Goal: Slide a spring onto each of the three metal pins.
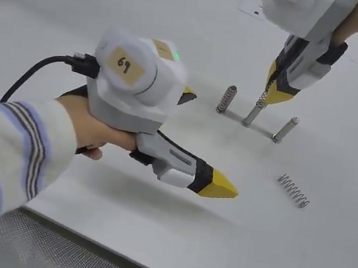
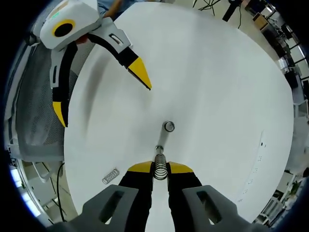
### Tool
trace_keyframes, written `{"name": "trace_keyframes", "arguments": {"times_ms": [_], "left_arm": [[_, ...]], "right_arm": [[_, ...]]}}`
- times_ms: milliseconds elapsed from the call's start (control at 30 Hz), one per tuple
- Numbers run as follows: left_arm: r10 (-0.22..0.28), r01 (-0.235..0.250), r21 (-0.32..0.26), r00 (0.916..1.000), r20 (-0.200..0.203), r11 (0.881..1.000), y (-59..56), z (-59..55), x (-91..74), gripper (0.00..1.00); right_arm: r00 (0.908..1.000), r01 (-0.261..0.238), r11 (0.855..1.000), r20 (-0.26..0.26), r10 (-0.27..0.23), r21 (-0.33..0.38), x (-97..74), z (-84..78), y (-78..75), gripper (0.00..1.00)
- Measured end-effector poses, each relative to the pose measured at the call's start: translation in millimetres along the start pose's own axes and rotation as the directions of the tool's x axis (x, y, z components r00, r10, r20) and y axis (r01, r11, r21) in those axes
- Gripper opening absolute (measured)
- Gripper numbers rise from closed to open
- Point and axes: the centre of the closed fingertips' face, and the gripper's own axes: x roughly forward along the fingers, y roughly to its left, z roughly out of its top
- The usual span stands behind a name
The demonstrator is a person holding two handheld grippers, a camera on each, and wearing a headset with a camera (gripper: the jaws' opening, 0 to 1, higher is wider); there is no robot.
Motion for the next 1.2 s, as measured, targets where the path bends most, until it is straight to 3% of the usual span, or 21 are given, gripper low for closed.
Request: {"name": "trace_keyframes", "arguments": {"times_ms": [433,733,933,1200], "left_arm": [[-0.016,0.016,-0.004,0.9998,-0.01,1.0,-1.6,-0.5,-3.8,0.96],[0.0,0.0,0.004,0.9999,-0.012,1.0,4.5,1.1,-6.9,0.97],[0.002,-0.002,0.007,0.9998,-0.02,1.0,4.1,-0.9,-7.4,0.97],[-0.012,0.012,0.002,0.9997,-0.02,1.0,-0.6,-0.4,-7.3,0.98]], "right_arm": [[0.9998,-0.019,0.999,-0.005,0.02,0.034,26.5,-0.2,-3.0,0.08],[0.9998,-0.017,0.999,-0.01,0.017,0.037,40.2,-2.4,-6.0,0.08],[0.9991,-0.021,0.999,-0.036,0.022,0.028,40.9,-7.4,-4.2,0.08],[0.9995,-0.016,0.999,-0.027,0.017,0.032,40.9,-6.4,-3.9,0.09]]}}
